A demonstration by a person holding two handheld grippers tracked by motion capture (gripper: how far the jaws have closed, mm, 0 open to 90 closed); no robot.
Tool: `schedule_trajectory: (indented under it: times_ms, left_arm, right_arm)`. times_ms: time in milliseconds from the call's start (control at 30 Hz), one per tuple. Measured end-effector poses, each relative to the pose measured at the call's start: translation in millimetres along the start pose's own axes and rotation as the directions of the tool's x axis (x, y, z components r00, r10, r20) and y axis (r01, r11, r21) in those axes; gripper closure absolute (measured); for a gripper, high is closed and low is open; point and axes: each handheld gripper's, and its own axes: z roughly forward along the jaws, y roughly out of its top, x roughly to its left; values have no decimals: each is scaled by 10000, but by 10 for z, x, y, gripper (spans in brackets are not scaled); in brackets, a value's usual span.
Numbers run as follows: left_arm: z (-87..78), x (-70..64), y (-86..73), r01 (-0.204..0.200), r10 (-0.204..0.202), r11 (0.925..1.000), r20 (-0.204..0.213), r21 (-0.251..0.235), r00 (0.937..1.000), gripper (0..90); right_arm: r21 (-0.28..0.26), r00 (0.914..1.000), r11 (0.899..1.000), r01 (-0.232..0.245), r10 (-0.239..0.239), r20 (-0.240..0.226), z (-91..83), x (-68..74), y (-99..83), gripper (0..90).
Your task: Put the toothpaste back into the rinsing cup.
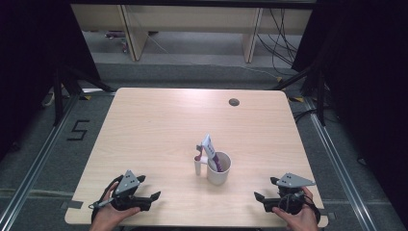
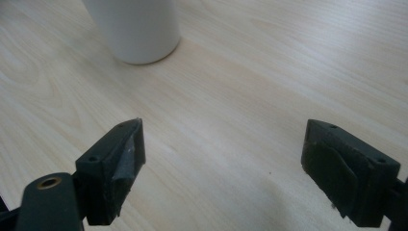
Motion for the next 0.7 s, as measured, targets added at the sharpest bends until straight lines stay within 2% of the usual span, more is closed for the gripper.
schedule_trajectory:
  times_ms: [33, 67, 100, 133, 200, 233, 267, 333, 367, 400, 433, 467, 500, 567, 600, 633, 667, 700]
  left_arm:
    - [5, 4, -3, 5, -5, 10000, 75, -61, 10000, 171]
    - [5, 5, -3, 12, -12, 10000, 69, -61, 10000, 171]
    - [3, 6, -2, 1, -1, 10000, 55, -31, 10000, 171]
    - [2, 3, -1, 8, -8, 10000, 7, -19, 10000, 169]
    - [2, 4, -1, 10, -10, 10000, 41, -17, 10000, 167]
    - [3, 5, -1, -1, 2, 10000, 56, -34, 10000, 167]
    - [2, 3, -1, 13, -13, 10000, 36, -37, 10000, 167]
    - [3, 6, -2, 15, -15, 10000, 54, -73, 10000, 167]
    - [3, 6, -2, 24, -23, 10000, 50, -70, 10000, 167]
    - [3, 7, -2, 18, -18, 10000, 52, -61, 10000, 167]
    - [3, 6, -2, 30, -30, 10000, 53, -69, 10000, 166]
    - [2, 6, -2, 21, -20, 10000, 51, -63, 10000, 166]
    - [3, 6, -2, 26, -26, 10000, 50, -72, 10000, 166]
    - [3, 6, -2, 17, -16, 10000, 49, -64, 10000, 166]
    - [2, 6, -2, 14, -14, 10000, 44, -57, 10000, 166]
    - [2, 7, -2, 6, -6, 10000, 43, -55, 10000, 166]
    - [2, 7, -2, 8, -7, 10000, 43, -50, 10000, 166]
    - [2, 6, -2, 11, -11, 10000, 45, -54, 10000, 166]
  right_arm:
    - [49, 9999, 9999, -128, 128, 76, -9, 14, -12, 165]
    - [-17, 9993, 9993, 372, -372, 88, -11, -17, -16, 165]
    - [120, 9999, 9999, -102, 102, 22, -24, 17, -27, 165]
    - [30, 9997, 9998, 193, -193, 113, -25, 3, -32, 165]
    - [98, 9998, 9999, 131, -132, 153, -32, 14, -48, 165]
    - [77, 9985, 9988, 482, -484, 261, -38, -6, -54, 166]
    - [207, 9999, 9998, 37, -41, 166, -44, 27, -66, 166]
    - [111, 9985, 9988, 473, -476, 255, -53, -2, -73, 165]
    - [144, 9998, 9998, 116, -118, 153, -56, 23, -84, 165]
    - [147, 9992, 9995, 295, -299, 274, -67, 10, -86, 166]
    - [154, 9990, 9990, 418, -420, 136, -67, -1, -92, 165]
    - [115, 9992, 9993, 356, -358, 192, -71, 2, -102, 165]
    - [286, 9998, 9996, 24, -29, 187, -87, 27, -111, 165]
    - [104, 9986, 9989, 451, -454, 286, -85, -5, -123, 165]
    - [216, 9996, 9995, 246, -250, 152, -89, 1, -132, 165]
    - [166, 9987, 9992, 365, -370, 344, -96, -2, -139, 165]
    - [285, 9990, 9990, 353, -360, 247, -97, 0, -144, 165]
    - [392, 9996, 9992, 71, -81, 279, -106, 22, -152, 165]
